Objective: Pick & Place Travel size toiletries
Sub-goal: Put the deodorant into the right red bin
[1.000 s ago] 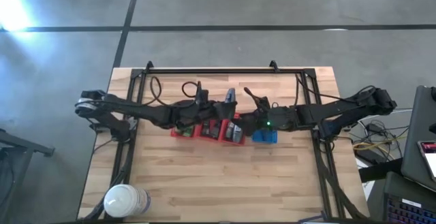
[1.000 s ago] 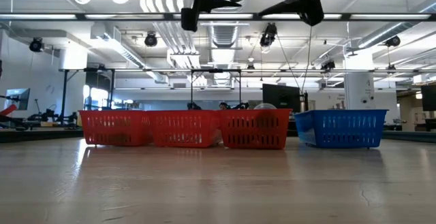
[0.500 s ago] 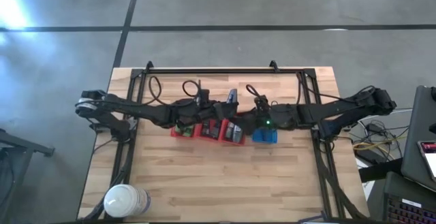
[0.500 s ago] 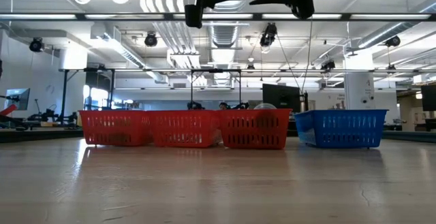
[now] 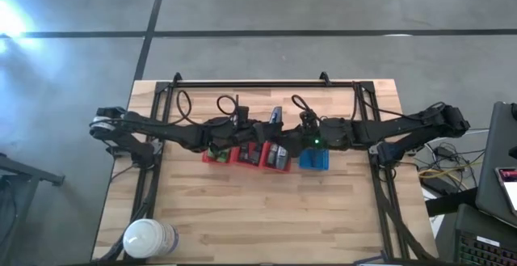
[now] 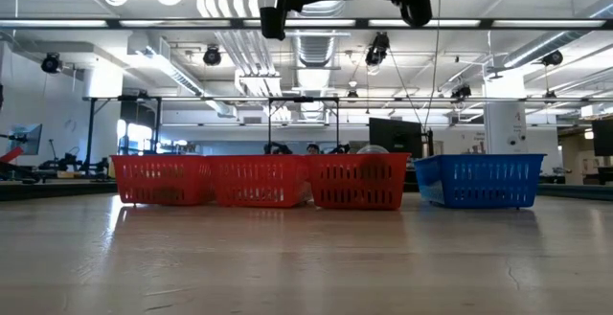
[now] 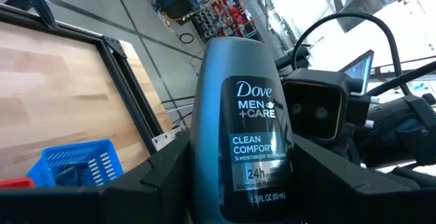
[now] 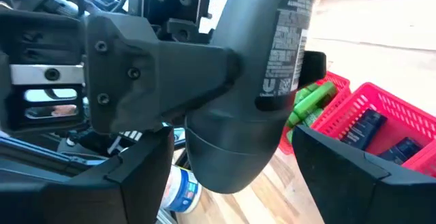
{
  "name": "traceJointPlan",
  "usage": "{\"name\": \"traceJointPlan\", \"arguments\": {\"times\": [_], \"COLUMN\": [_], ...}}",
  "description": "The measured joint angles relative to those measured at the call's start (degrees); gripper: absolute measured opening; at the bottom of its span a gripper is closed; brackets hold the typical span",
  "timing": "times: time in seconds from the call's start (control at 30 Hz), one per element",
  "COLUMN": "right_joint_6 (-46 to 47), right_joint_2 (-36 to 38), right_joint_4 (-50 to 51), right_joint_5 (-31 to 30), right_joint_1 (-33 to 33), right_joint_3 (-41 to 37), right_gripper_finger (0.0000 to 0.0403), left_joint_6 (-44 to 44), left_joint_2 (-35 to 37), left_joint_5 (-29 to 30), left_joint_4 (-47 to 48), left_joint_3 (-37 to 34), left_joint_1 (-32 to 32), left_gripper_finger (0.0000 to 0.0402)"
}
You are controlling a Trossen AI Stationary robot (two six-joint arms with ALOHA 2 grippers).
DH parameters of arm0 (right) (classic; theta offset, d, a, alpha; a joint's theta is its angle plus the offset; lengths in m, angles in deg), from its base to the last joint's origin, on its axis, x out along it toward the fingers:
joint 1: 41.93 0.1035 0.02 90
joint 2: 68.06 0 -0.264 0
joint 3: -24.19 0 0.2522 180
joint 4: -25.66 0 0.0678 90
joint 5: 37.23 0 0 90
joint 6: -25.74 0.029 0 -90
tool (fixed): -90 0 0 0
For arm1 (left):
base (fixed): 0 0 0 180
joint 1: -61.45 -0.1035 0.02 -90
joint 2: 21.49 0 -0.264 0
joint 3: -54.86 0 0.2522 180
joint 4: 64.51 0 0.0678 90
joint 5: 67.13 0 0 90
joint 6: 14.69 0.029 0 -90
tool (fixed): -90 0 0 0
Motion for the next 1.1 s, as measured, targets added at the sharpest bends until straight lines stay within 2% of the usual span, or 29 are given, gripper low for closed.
{"name": "traceJointPlan", "arguments": {"times": [0.3,0.87,1.1], "right_joint_6": [-1.3,-0.1,-0.3], "right_joint_2": [-0.1,-0.1,-0.1], "right_joint_4": [0.0,-0.2,-0.2], "right_joint_5": [-0.1,-0.3,-0.6], "right_joint_1": [-0.2,-1.0,-1.4], "right_joint_3": [0.0,0.0,0.0], "right_gripper_finger": [0.0297,0.0261,0.0272], "left_joint_6": [0.0,0.3,0.4], "left_joint_2": [0.0,0.0,0.0], "left_joint_5": [0.0,0.3,0.4], "left_joint_4": [0.0,0.3,1.4], "left_joint_3": [0.0,0.0,0.0], "left_joint_1": [-0.3,-0.9,-0.9], "left_gripper_finger": [0.0213,0.0213,0.0222]}}
